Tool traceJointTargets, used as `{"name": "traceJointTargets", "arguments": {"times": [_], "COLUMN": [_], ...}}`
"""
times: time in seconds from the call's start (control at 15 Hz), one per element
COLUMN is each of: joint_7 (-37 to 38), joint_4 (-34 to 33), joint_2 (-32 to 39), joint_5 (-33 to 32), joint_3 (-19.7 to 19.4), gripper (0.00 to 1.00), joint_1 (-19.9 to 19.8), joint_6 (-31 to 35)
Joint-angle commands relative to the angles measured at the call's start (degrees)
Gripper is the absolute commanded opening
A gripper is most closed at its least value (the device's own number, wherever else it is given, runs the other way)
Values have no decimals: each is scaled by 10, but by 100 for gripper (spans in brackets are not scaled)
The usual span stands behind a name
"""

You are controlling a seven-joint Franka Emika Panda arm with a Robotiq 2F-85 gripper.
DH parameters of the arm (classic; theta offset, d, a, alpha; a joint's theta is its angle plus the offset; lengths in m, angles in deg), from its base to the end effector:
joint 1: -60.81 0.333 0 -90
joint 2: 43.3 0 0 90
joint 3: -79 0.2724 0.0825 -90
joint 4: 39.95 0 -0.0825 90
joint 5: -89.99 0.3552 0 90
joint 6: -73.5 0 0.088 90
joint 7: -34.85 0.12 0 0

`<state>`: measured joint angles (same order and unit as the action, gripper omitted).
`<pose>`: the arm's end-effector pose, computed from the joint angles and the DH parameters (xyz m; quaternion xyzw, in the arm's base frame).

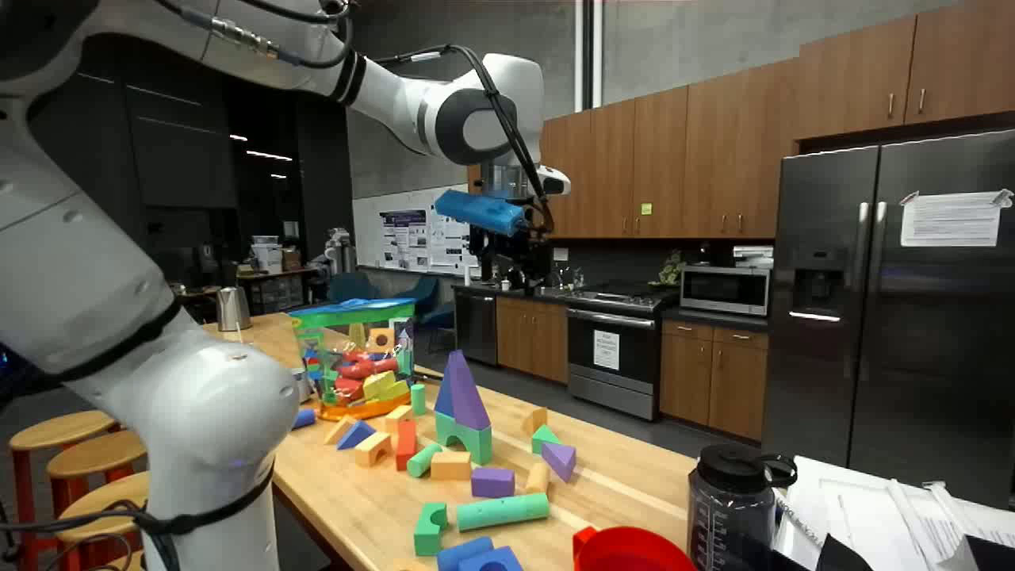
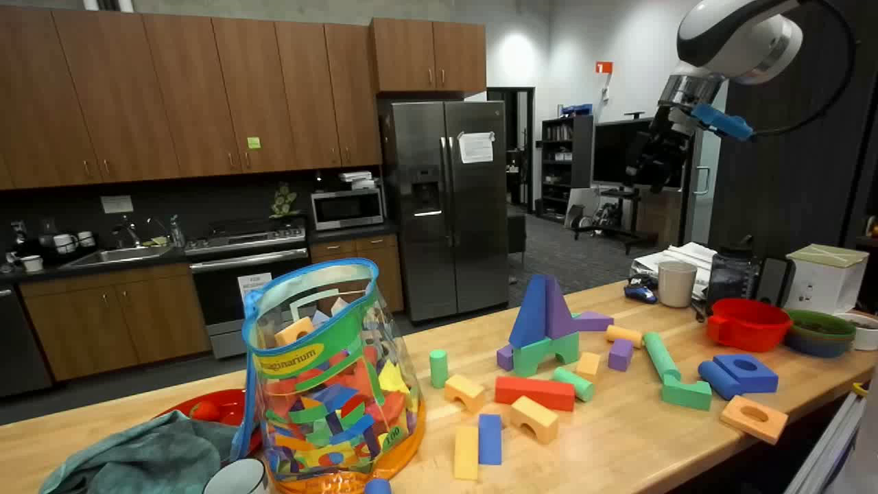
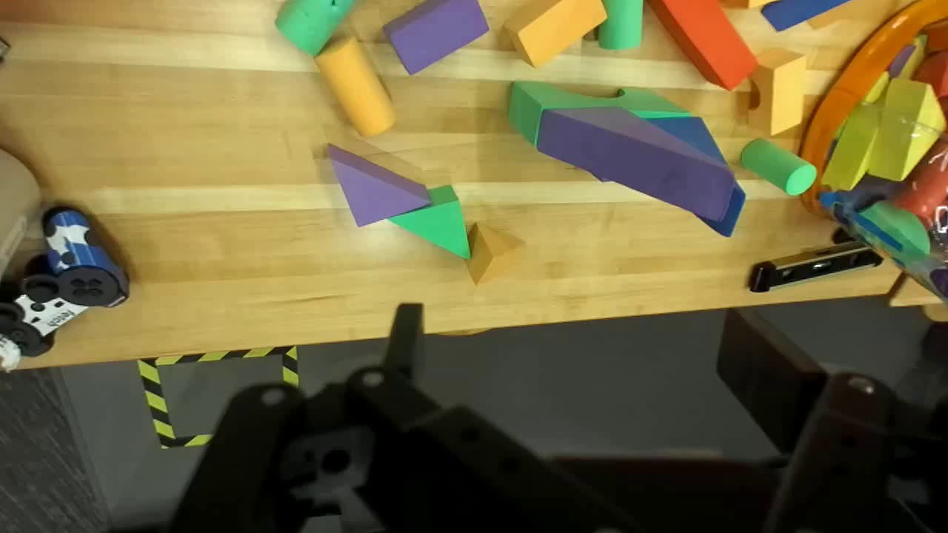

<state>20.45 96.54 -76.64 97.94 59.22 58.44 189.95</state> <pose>0.3728 -0.1518 0.4974 -0.9798 0.0740 -0.1403 0.1221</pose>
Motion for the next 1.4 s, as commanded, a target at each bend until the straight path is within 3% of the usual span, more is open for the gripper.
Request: {"name": "traceJointTargets", "arguments": {"times": [0.0, 1.07, 1.33], "joint_7": [-9, -9, 45], "joint_4": [-1, -1, -121], "joint_2": [4, 4, 55], "joint_5": [11, 11, 62], "joint_3": [14, 14, 17], "gripper": [100, 100, 100], "joint_1": [-17, -17, -11], "joint_6": [-2, -2, -4]}}
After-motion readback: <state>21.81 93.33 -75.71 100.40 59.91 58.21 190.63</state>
